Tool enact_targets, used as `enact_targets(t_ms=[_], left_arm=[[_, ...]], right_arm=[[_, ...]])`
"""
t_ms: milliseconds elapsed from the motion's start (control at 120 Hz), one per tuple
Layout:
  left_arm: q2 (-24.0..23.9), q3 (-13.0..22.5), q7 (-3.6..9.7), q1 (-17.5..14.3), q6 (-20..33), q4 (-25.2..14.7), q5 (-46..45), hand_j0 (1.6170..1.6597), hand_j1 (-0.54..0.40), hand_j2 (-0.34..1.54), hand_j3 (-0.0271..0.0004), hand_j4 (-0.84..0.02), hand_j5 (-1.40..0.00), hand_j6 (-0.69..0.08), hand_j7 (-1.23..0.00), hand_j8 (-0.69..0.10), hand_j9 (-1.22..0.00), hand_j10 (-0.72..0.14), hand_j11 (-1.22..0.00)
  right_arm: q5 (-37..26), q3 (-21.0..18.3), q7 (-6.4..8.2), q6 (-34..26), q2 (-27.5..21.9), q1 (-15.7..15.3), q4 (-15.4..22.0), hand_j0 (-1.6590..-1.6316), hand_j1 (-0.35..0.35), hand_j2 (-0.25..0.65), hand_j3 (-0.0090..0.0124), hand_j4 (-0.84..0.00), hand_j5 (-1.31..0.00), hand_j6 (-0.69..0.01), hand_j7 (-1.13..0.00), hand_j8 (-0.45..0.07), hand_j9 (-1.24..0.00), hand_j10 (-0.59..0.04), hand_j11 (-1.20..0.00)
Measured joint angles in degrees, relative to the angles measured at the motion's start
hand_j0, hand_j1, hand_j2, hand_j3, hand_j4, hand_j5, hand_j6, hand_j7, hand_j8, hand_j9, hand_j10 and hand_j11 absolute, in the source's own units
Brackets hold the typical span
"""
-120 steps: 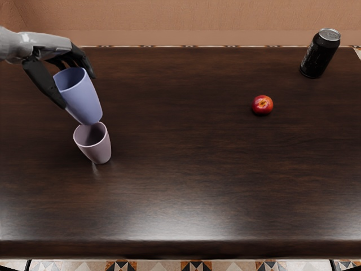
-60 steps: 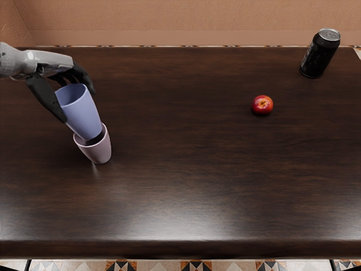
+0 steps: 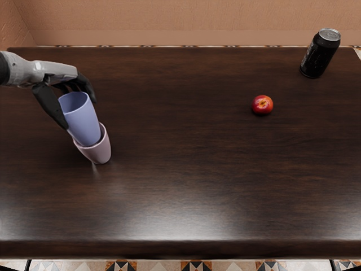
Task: Pick up cup and place in cup with left hand
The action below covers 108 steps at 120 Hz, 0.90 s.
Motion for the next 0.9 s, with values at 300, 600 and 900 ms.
enact_targets(t_ms=[300,600,900], left_arm=[[-1.11,0.04,-0.02,0.1,0.01,0.11,1.63,1.6549,-0.085,0.06,0.0,-0.467,-0.65,-0.323,-0.64,-0.295,-0.63,-0.422,-0.64],[-2.07,-0.06,-0.01,0.18,0.05,0.6,2.18,1.656,-0.056,0.06,0.0,-0.408,-0.56,-0.337,-0.55,-0.311,-0.54,-0.392,-0.55],[-2.14,-0.21,-0.01,0.47,0.08,1.24,2.07,1.6576,0.092,0.04,0.0,-0.234,-0.31,-0.218,-0.31,-0.212,-0.3,-0.23,-0.31]], right_arm=[[0.0,0.0,0.0,0.0,0.0,-0.01,0.0,-1.6581,-0.349,0.0,0.0,0.0,0.0,0.001,0.0,0.0,0.0,0.0,0.0],[0.0,0.0,0.0,0.0,0.0,-0.02,0.0,-1.6581,-0.349,0.0,0.0,0.0,0.0,0.001,0.0,0.0,0.0,0.0,0.0],[0.0,0.0,0.0,0.0,0.0,-0.01,0.0,-1.6581,-0.349,0.0,0.0,0.0,0.0,0.001,0.0,0.0,0.0,0.0,0.0]])
